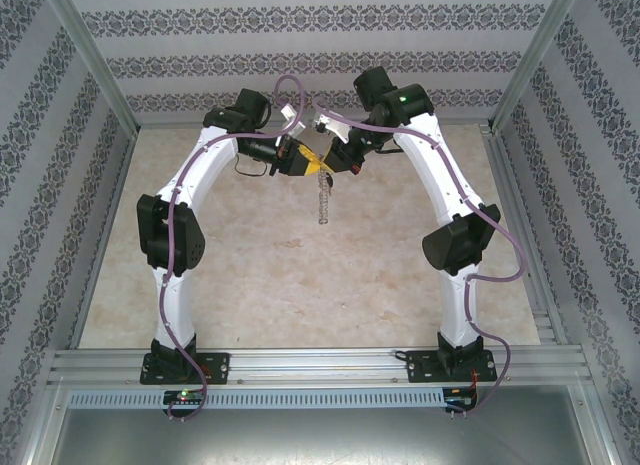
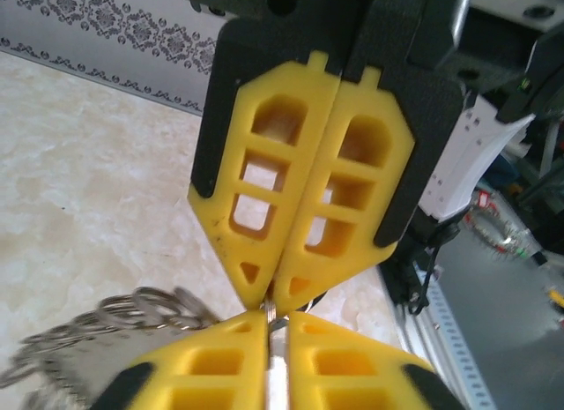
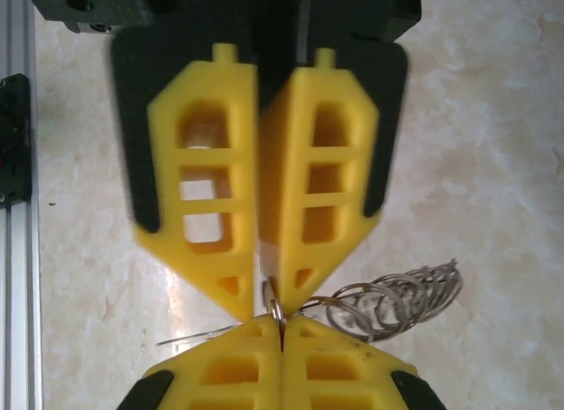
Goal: Put the keys on the keyring
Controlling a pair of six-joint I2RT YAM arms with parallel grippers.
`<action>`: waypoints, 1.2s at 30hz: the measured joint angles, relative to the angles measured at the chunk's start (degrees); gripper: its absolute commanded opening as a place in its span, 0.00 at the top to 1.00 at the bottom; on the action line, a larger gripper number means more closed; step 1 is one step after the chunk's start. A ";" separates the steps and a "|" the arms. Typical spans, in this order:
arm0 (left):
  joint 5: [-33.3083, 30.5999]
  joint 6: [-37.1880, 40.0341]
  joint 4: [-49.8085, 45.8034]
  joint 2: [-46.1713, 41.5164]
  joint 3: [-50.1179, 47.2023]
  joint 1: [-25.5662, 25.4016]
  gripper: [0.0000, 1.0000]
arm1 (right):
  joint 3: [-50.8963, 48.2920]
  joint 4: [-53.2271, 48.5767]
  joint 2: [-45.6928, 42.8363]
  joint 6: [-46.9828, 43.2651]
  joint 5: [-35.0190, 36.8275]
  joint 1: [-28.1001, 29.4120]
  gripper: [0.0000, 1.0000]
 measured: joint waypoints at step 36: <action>-3.26 -4.81 8.26 0.04 -1.95 -2.56 1.00 | -42.75 41.97 -27.17 29.33 -11.96 -10.93 0.53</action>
